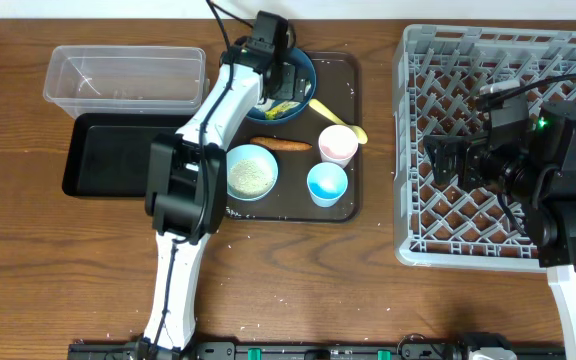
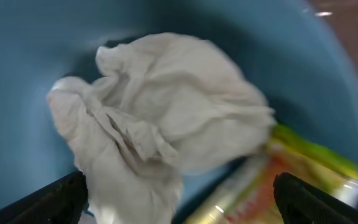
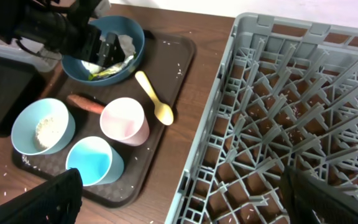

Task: Sort waste into correct bins and load items into the dishwasher rack
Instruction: 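Reach left gripper to blue plate and grasp crumpled white tissue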

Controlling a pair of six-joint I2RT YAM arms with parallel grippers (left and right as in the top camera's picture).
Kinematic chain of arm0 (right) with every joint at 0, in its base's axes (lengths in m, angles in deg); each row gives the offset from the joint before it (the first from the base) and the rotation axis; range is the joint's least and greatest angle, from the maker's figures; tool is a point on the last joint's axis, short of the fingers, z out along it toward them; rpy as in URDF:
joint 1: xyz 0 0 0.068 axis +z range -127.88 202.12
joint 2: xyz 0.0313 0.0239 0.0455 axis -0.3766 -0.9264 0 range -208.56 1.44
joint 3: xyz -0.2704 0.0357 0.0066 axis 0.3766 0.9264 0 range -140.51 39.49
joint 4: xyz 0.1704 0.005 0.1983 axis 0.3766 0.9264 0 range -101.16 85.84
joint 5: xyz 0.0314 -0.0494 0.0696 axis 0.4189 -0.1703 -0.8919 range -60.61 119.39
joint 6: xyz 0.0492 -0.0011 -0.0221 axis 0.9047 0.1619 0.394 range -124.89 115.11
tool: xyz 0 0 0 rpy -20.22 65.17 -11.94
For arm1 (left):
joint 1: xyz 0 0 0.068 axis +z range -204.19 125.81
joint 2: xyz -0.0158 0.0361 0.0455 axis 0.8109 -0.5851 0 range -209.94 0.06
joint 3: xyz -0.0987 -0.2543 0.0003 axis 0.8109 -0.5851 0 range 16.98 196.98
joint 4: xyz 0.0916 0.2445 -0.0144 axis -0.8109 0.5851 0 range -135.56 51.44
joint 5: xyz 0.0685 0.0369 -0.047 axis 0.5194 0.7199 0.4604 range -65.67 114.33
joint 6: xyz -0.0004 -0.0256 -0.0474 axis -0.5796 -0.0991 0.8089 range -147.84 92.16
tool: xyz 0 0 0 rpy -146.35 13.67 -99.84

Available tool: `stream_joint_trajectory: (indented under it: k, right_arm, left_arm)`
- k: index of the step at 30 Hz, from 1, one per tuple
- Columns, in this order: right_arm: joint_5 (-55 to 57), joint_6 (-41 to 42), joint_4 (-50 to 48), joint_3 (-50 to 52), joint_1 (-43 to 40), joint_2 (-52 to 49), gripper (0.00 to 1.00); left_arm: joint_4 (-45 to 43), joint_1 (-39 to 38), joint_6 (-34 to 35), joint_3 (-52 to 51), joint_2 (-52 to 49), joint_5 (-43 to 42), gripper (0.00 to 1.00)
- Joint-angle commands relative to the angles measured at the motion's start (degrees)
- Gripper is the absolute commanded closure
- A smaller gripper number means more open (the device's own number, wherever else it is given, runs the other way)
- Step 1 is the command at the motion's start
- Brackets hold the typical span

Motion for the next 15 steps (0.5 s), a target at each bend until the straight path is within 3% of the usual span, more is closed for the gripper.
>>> stream_joint_trajectory:
  k: [1,13,15]
  right_arm:
    - [-0.57,-0.79,0.31,-0.94,-0.22,0.04,0.01]
    - [-0.55,-0.79,0.70,-0.94,-0.22,-0.07,0.01]
    - [-0.57,-0.76,0.70,-0.94,-0.22,-0.07,0.01]
  left_arm:
    - [-0.94,0.46,2.25,1.20,-1.05,1.68,0.02]
    - [-1.29,0.02,2.43,0.70,-4.90,-0.07,0.00]
    - [-1.38,-0.04,2.43,0.72,-4.90,-0.09,0.12]
